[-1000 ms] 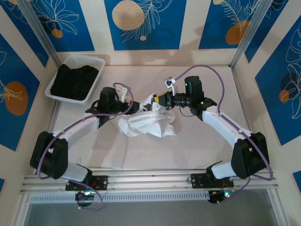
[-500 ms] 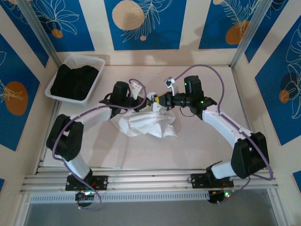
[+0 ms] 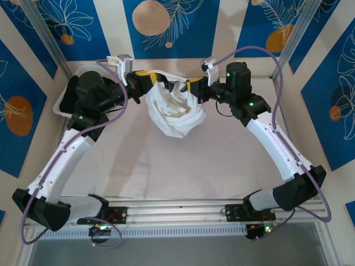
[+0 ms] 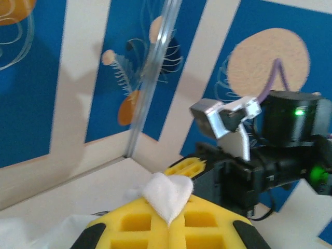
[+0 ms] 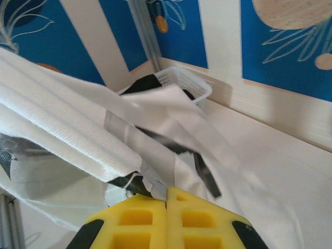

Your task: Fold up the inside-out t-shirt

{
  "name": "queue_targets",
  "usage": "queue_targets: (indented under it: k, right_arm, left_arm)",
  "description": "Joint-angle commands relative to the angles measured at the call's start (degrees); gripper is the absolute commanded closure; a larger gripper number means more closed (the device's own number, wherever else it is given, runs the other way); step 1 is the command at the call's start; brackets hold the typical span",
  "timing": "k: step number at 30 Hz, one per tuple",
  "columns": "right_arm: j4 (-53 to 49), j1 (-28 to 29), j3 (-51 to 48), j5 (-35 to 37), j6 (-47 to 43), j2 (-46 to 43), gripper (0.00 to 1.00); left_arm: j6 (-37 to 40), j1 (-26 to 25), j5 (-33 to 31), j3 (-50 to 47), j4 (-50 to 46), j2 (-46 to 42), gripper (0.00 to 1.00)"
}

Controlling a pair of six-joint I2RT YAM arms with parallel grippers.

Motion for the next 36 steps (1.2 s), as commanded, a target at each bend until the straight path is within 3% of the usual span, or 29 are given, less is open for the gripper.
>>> queue_targets:
  k: [1, 3, 8, 10, 11, 15, 17, 21, 27, 33, 36]
  right_arm:
    - [-5.2, -0.8, -2.4, 2.7, -0.1, 0.4, 1.0]
    - [-4.8, -0.9, -4.6, 0.9, 0.3, 0.5, 1.0]
    - [0.8, -3.3, -10.3, -19.0, 3.4, 0.9, 1.0]
    - [1.0, -3.3, -10.3, -20.0, 4.1, 0.6, 1.0]
    - [0.2, -3.1, -10.1, -17.9, 4.6, 0.4, 1.0]
    - [-7.6, -2.5, -7.7, 3.9, 7.0, 2.4, 1.0]
    - [-9.6, -2.2, -6.8, 9.4, 6.6, 4.5, 0.98]
    - [-10.4, -1.3, -4.2, 11.3, 4.8, 8.4, 0.95]
    - [-12.9, 0.4, -2.7, 16.0, 1.5, 10.5, 0.76]
    - [-8.9, 5.1, -12.7, 19.5, -5.2, 1.7, 0.62]
    - [-1.6, 9.1, -19.8, 16.6, -7.5, -3.4, 0.58]
  left_arm:
    - [-3.3, 0.8, 2.9, -1.1, 1.3, 1.2, 1.0]
    - [-2.5, 1.0, 2.9, -2.7, 1.1, 1.7, 1.0]
    - [0.5, 2.9, 0.7, -5.8, 0.1, 4.8, 1.0]
    - [-0.8, 4.4, 0.6, -6.0, -0.4, 6.3, 1.0]
    - [-1.7, 5.0, 1.9, -6.0, 0.1, 6.7, 1.0]
    - [-4.9, 5.5, 8.4, -6.3, 3.6, 6.5, 1.0]
    - [-7.0, 5.5, 11.8, -7.7, 6.2, 5.9, 1.0]
    - [-9.5, 5.4, 15.6, -9.2, 8.2, 6.6, 1.0]
    - [-11.5, 5.3, 15.4, -12.0, 10.9, 9.1, 1.0]
    - [-12.5, 5.2, 15.2, -12.6, 11.9, 10.5, 1.0]
    - [-12.3, 5.2, 15.4, -13.2, 12.1, 10.5, 1.0]
